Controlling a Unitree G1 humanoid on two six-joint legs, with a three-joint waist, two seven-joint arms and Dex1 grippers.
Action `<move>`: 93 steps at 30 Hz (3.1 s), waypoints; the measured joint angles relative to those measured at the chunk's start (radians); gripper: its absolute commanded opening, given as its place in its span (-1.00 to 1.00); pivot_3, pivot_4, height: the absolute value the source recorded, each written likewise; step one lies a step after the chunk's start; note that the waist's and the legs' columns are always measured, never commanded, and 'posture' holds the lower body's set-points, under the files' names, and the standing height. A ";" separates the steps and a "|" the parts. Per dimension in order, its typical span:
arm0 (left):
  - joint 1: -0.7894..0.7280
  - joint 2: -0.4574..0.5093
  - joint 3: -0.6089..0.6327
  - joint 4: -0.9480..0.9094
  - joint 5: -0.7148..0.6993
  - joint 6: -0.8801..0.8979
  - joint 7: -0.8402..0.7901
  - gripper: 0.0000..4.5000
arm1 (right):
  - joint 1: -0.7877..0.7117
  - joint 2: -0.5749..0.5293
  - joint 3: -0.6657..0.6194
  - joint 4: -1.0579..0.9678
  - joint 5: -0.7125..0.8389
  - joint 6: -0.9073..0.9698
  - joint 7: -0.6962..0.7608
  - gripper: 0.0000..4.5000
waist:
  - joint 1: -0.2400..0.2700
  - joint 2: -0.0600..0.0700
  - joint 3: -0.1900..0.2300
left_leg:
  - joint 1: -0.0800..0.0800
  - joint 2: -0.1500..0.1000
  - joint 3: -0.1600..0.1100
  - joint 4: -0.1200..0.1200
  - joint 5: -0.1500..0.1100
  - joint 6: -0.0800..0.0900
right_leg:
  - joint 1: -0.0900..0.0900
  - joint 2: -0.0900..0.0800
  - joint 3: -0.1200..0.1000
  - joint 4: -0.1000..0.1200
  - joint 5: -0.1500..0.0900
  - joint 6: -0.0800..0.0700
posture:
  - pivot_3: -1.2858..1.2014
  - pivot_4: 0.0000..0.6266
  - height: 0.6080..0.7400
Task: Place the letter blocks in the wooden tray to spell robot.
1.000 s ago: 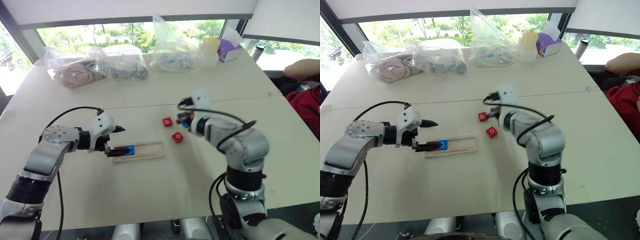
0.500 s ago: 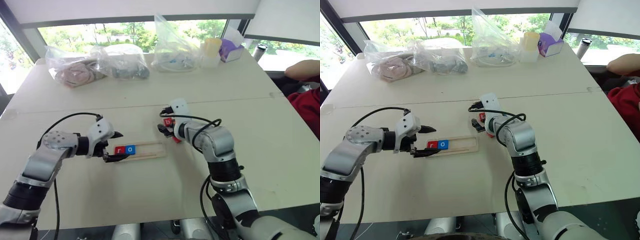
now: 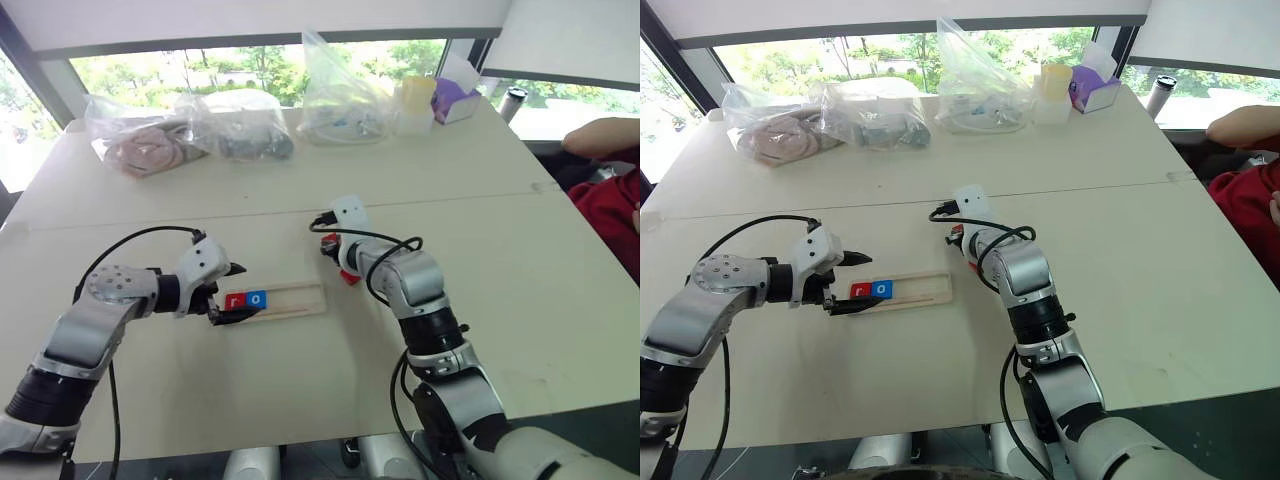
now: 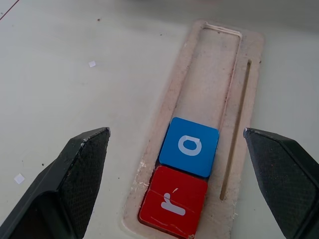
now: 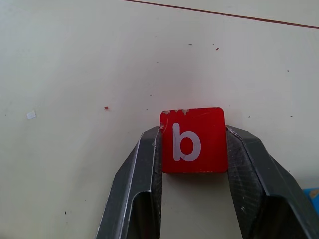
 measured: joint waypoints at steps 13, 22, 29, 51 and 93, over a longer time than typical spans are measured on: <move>-0.044 0.016 -0.008 -0.019 -0.042 0.031 -0.056 1.00 | 0.325 -0.100 -0.284 -0.799 0.061 0.481 0.034 -0.49 | 0.007 -0.001 -0.001 | 0.000 0.000 -0.002 -0.002 0.000 0.000 | 0.000 0.000 -0.001 -0.002 -0.004 0.000 | 0.03 -0.52 1.00; -0.105 -0.002 -0.068 0.058 -0.018 0.000 -0.088 1.00 | 0.441 0.088 -0.295 -0.819 0.069 0.501 -0.081 -0.01 | 0.001 0.000 0.000 | 0.001 0.000 -0.003 -0.004 0.000 0.000 | -0.001 0.004 0.001 -0.001 -0.003 -0.006 | 0.03 -0.52 1.00; -0.105 0.002 -0.071 0.062 -0.018 -0.002 -0.090 1.00 | 0.417 0.068 -0.277 -0.804 0.096 0.501 -0.092 0.97 | 0.001 0.000 0.000 | 0.001 0.000 -0.003 -0.004 0.000 0.000 | -0.001 0.002 0.001 -0.002 -0.003 -0.003 | 0.03 -0.52 1.00; -0.007 0.121 0.197 -0.321 -0.485 0.352 -0.052 1.00 | 0.505 -0.807 -0.090 -0.232 0.217 -0.612 1.026 0.97 | 0.005 -0.003 0.003 | 0.003 0.000 0.000 -0.008 -0.002 0.003 | 0.006 0.005 0.002 -0.015 -0.002 -0.003 | 0.03 -0.52 1.00; 0.463 0.196 0.440 -0.355 -0.368 0.276 0.050 1.00 | 0.025 -0.337 0.375 0.082 0.033 -0.759 1.122 -0.49 | 0.029 -0.005 0.002 | 0.005 0.000 -0.002 -0.009 0.002 -0.003 | 0.001 0.003 0.002 -0.002 -0.001 -0.012 | 0.03 -0.52 1.00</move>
